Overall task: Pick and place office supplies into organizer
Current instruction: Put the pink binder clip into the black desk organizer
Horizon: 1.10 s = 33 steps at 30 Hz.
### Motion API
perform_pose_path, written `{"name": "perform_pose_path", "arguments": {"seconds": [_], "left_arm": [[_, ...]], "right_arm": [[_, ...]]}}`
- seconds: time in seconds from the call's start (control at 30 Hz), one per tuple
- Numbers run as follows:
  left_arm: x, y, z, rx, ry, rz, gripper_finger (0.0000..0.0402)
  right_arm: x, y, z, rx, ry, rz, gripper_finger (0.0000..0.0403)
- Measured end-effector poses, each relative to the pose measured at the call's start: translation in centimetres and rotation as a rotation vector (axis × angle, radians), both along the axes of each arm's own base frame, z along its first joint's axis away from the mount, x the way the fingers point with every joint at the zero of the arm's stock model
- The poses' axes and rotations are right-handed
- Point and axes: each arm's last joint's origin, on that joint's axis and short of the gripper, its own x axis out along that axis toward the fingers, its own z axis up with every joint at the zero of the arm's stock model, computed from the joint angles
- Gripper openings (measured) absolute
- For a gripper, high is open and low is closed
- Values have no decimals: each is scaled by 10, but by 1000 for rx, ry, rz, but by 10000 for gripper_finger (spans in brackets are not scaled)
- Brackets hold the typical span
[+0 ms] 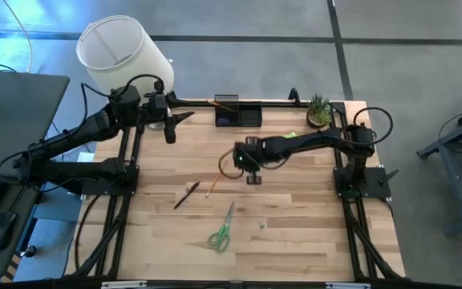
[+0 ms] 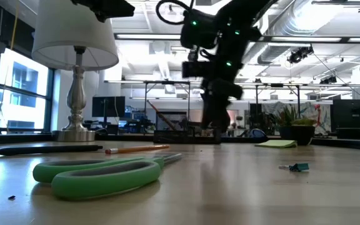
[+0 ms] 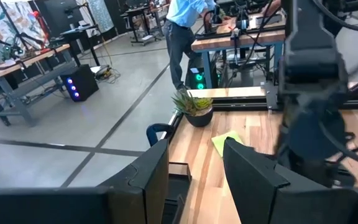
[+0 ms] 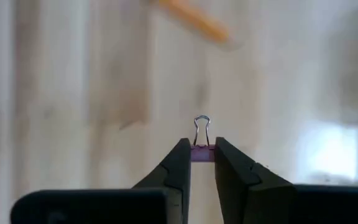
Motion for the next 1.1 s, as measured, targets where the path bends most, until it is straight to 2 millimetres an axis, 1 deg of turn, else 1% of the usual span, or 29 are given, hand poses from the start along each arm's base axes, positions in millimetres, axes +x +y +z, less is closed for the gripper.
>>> {"name": "perform_pose_path", "arguments": {"seconds": [0.1,0.23,0.37,0.43,0.5,0.6,0.77,0.93,1.1], "left_arm": [[0,0,0,8,3,3,140],[0,1,0,17,9,22,140],[0,1,0,20,9,23,140],[0,1,0,22,11,22,140],[0,1,0,26,12,21,140],[0,1,0,40,18,19,140],[0,1,2,52,6,19,140],[0,1,2,55,7,19,140],[0,1,2,54,7,19,140]], "right_arm": [[10,-28,16,-63,-92,-4,52],[17,-79,41,-136,-247,-21,59],[11,-132,61,-108,-393,-50,60],[3,-154,63,-65,-446,-59,61],[-4,-170,64,-28,-485,-77,61],[-7,-181,61,-3,-510,-73,61],[-2,-185,42,29,-482,-41,61],[0,-192,19,31,-424,-58,61],[-2,-202,12,51,-442,-78,71]]}}
